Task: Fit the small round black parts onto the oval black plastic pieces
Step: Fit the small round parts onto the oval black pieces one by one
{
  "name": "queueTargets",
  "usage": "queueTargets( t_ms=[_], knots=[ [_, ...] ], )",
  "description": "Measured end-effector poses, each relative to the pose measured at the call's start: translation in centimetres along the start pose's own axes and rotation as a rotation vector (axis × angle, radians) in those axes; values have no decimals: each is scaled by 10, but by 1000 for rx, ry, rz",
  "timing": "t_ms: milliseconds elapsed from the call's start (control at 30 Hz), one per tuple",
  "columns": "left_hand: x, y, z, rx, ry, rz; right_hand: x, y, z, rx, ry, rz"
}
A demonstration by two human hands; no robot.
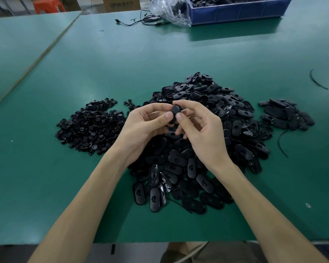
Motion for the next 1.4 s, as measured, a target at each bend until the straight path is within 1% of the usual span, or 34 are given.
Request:
queueTargets(
  t_ms=[367,700,933,1400],
  knots=[
    [-2,2,1,-6,21,-48,6,3,2,16,-37,22],
    [-1,1,1,11,6,-12,3,3,2,19,-36,10],
    [-1,1,2,-31,24,-49,3,1,0,12,-20,9],
    [8,4,-1,-1,-66,121,3,2,2,-19,40,-61]
  ],
)
Point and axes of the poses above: each hand's wrist, its own z-axis away from the middle knuckle, its own y-axis out of the palm, x = y × z, the point moved 10 cm from there along -z, towards the middle knuckle, and after that the axes turned 6 degrees about -z, right-handed, at the moved point
